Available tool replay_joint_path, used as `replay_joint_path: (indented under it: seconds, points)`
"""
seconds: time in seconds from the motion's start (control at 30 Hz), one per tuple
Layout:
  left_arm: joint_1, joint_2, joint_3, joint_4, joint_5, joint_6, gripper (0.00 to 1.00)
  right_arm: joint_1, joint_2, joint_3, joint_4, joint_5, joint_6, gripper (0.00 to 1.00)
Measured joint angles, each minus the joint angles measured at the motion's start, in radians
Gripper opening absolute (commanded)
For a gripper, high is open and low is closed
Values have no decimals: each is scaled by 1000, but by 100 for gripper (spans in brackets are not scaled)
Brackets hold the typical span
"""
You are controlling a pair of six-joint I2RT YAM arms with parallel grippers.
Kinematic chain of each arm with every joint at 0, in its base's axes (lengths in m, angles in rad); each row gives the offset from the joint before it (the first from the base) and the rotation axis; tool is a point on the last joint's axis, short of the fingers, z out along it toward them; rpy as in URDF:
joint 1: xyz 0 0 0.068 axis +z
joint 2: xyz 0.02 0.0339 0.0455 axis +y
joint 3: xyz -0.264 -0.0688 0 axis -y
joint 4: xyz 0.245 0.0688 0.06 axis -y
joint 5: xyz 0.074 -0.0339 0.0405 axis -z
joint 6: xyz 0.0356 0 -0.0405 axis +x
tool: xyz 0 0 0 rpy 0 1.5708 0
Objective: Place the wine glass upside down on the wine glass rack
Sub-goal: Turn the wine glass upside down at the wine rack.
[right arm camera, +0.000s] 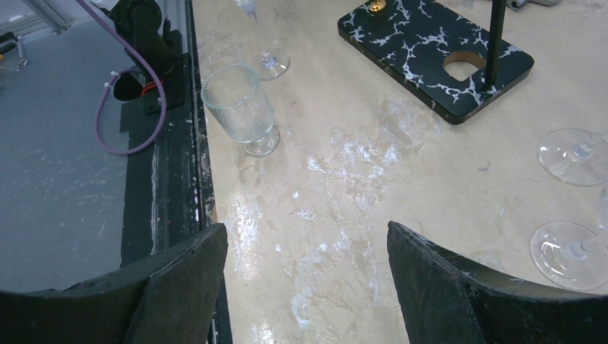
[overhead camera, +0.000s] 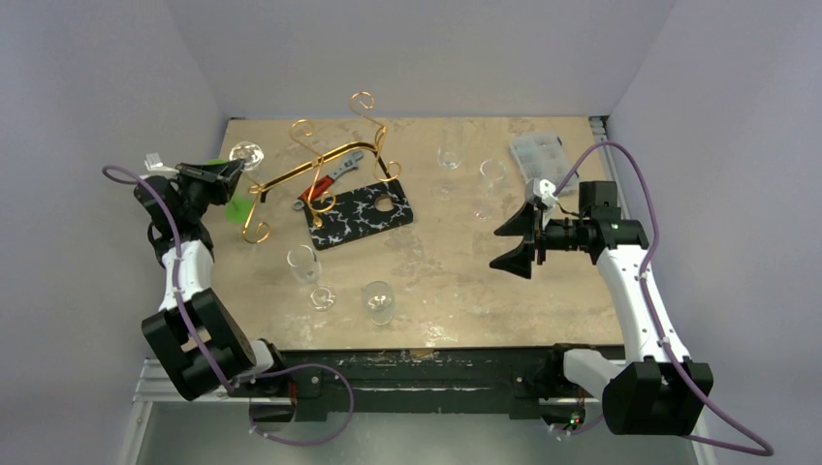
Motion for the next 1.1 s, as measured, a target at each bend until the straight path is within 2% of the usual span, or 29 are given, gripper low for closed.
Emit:
replay_joint_path:
  seconds: [0.2, 0.63, 1.1]
  points:
    - [17, 27, -1, 71, -13, -74, 0, 0, 0, 2, -3, 0, -2, 80]
    - [33, 55, 4, 56, -65, -80, 0, 0, 0, 3, -6, 0, -8, 80]
    - [27, 180, 159, -10, -66, -42, 0, 0, 0, 3, -6, -5, -9, 81]
